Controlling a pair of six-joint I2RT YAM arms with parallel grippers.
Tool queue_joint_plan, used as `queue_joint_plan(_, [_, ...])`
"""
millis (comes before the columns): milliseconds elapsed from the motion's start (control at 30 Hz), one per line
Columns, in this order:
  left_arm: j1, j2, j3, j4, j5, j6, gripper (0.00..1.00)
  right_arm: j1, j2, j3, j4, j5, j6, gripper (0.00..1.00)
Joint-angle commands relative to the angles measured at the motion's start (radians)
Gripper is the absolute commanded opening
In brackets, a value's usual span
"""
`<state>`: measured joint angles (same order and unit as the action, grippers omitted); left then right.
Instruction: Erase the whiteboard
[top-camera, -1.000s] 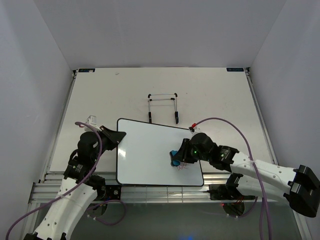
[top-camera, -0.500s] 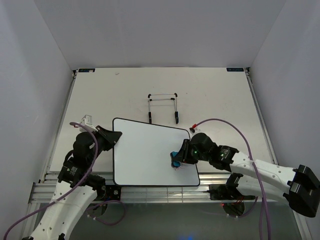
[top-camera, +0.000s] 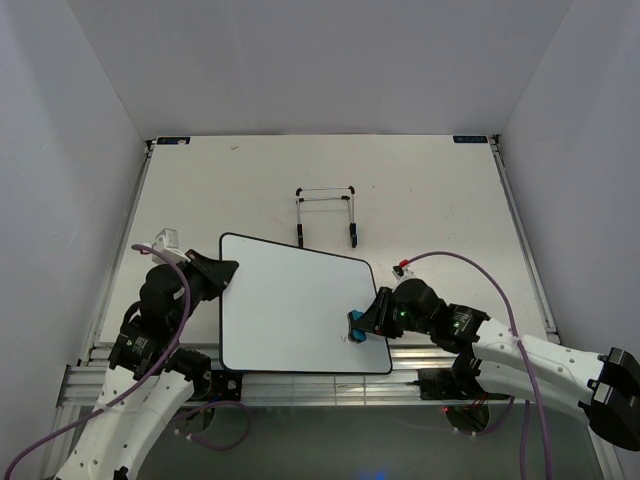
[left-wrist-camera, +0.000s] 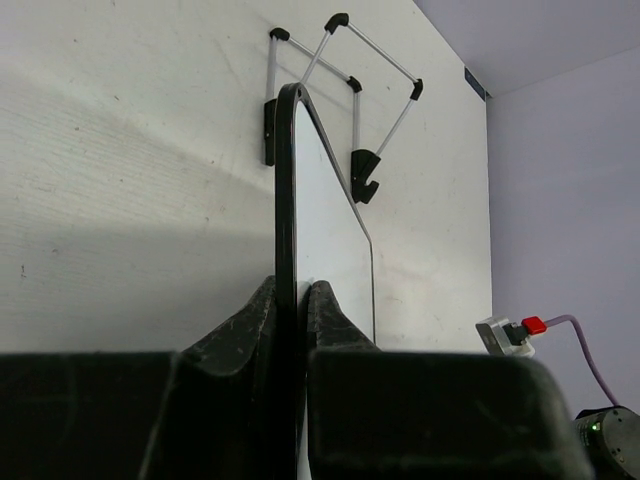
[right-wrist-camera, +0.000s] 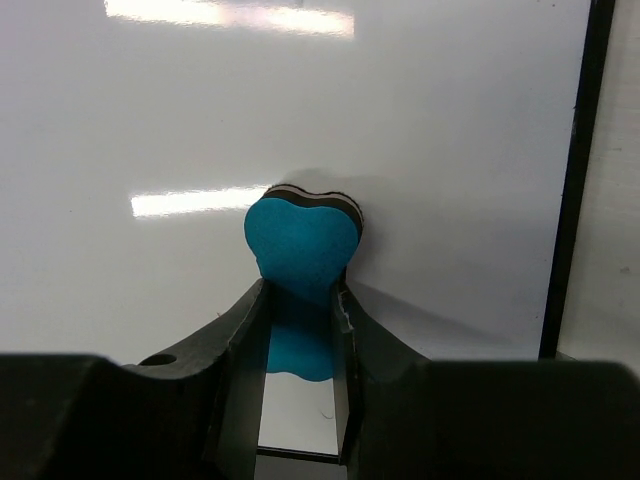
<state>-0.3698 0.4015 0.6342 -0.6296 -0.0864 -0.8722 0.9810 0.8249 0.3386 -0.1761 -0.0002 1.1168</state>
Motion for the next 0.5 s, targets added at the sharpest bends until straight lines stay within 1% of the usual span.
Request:
queue_joint_plan(0, [0.003, -0.001, 0.039, -0.030, -0.196, 0.157, 0.00, 0.018, 0.063, -0.093, -0.405, -0.020, -0.026, 0.08])
queue_joint_plan(167, [0.000, -0.010, 0.053, -0.042, -0.200, 0.165, 0.00, 0.030, 0.186, -0.035, -0.421, -0.003, -0.051, 0.08])
queue_joint_plan(200, [0.000, -0.013, 0.053, -0.044, -0.202, 0.165, 0.00, 0.033, 0.203, -0.026, -0.428, 0.031, -0.061, 0.08])
queue_joint_plan(267, [0.000, -0.018, 0.053, -0.047, -0.204, 0.167, 0.00, 0.033, 0.246, -0.001, -0.433, 0.043, -0.071, 0.08])
queue_joint_plan(333, [0.000, -0.018, 0.061, -0.054, -0.208, 0.165, 0.00, 0.033, 0.263, 0.014, -0.451, 0.065, -0.071, 0.08])
queue_joint_plan(467, [0.000, -0.024, 0.073, -0.064, -0.214, 0.170, 0.00, 0.033, 0.235, 0.033, -0.464, 0.095, -0.074, 0.08])
